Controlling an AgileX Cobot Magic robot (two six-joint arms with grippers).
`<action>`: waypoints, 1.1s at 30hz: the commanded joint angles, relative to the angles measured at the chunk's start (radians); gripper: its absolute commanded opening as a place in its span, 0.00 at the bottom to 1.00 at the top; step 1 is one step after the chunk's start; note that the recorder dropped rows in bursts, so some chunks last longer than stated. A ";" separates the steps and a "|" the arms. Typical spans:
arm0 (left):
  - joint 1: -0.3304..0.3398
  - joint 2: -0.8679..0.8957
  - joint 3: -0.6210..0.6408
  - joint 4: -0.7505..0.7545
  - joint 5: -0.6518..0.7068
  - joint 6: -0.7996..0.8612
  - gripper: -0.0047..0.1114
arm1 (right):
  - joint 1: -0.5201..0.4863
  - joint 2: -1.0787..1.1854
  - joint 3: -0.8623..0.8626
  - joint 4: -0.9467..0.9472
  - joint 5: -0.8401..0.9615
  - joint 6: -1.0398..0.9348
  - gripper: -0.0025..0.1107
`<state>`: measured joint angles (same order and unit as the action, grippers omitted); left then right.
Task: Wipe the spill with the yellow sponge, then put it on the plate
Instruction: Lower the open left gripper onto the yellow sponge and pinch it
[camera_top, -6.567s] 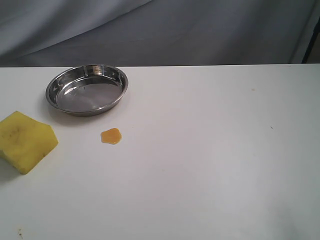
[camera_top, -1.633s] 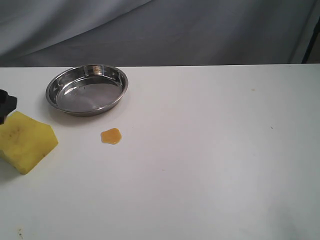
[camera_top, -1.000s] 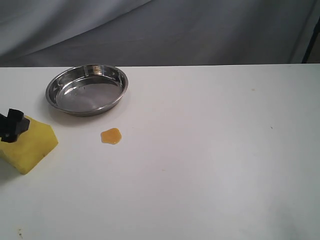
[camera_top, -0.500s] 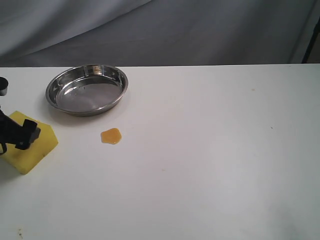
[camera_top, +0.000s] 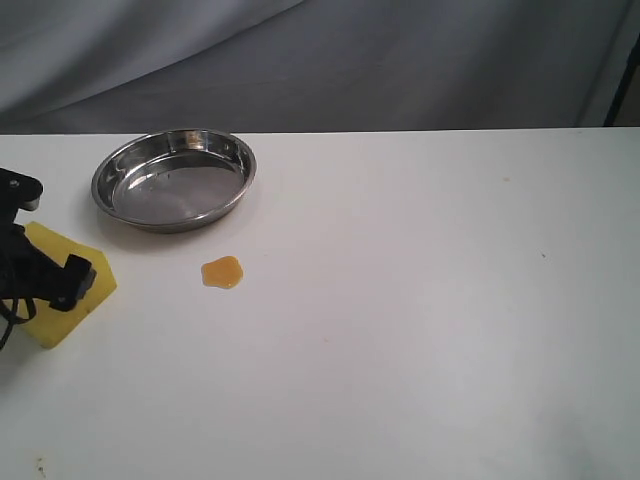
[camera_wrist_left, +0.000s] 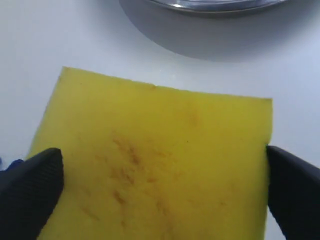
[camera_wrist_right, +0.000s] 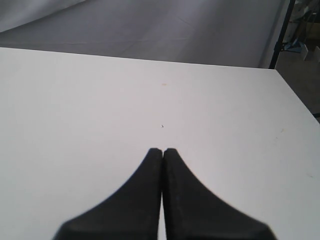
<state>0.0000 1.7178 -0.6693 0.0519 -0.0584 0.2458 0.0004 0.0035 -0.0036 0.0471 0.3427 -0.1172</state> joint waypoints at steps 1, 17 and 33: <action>0.000 0.045 0.001 0.003 -0.028 -0.005 0.94 | 0.001 -0.004 0.004 0.004 -0.001 -0.002 0.02; 0.000 0.088 0.001 -0.100 -0.065 -0.008 0.50 | 0.001 -0.004 0.004 0.004 -0.001 -0.002 0.02; 0.000 0.066 0.001 -0.095 -0.065 -0.006 0.04 | 0.001 -0.004 0.004 0.004 -0.001 -0.002 0.02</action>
<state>0.0000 1.7925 -0.6693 -0.0351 -0.1557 0.2458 0.0004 0.0035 -0.0036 0.0471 0.3427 -0.1172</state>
